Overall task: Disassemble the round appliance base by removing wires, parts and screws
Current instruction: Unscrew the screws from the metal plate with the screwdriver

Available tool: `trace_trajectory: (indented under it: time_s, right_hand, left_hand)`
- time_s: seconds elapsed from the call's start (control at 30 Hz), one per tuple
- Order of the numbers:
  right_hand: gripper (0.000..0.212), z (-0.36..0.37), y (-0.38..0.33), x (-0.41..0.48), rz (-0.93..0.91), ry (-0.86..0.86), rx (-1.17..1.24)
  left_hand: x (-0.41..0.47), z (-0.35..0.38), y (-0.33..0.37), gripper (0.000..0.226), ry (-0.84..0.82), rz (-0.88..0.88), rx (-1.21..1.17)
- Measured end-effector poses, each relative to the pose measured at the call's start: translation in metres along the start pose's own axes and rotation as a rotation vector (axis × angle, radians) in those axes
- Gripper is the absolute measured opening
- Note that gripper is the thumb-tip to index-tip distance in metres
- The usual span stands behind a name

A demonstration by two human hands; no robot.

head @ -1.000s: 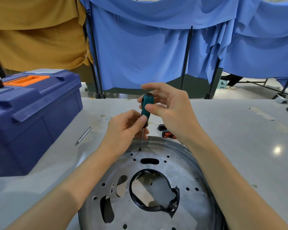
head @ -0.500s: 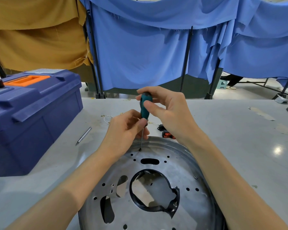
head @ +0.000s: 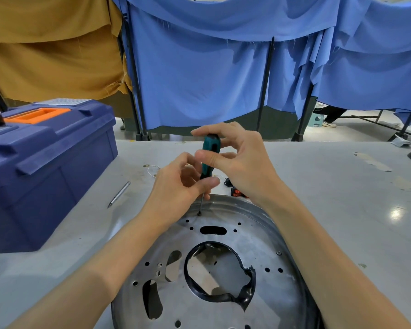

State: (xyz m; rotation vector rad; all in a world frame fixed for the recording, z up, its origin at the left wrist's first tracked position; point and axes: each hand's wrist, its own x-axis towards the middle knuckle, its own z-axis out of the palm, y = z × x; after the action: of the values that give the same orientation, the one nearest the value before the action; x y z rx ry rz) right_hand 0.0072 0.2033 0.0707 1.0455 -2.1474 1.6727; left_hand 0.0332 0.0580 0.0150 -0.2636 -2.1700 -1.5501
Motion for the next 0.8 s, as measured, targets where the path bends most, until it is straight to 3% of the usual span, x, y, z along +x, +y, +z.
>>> trace_trajectory:
  time_s: [0.1,0.23,0.47,0.6,0.73,0.8]
  right_hand:
    - [0.037,-0.0034,0.0017,0.0019,0.019,0.037,0.054]
    - [0.025,-0.0024,0.0014,0.0021,0.021,0.007,0.102]
    - [0.040,-0.0042,0.0022,0.0022,0.033,0.054,0.039]
    - [0.031,-0.0037,0.0017,0.0023,0.027,0.010,0.118]
    - [0.025,-0.0013,0.0004,0.0010,0.005,-0.006,0.027]
    - [0.031,-0.0023,0.0021,0.0013,0.018,0.021,0.023]
  left_hand:
    - [-0.0006,-0.0005,-0.0003,0.013,-0.023,0.007,-0.028]
    - [0.0004,-0.0003,-0.0016,0.005,-0.013,-0.001,0.009]
    - [-0.0010,-0.0006,0.0004,0.014,-0.046,0.018,0.033]
    - [-0.0002,-0.0003,0.0004,0.004,-0.030,0.004,0.058]
    - [-0.0014,-0.0001,0.0046,0.045,0.000,-0.025,0.081]
    - [-0.0022,0.0003,0.0060,0.040,-0.003,-0.024,0.073]
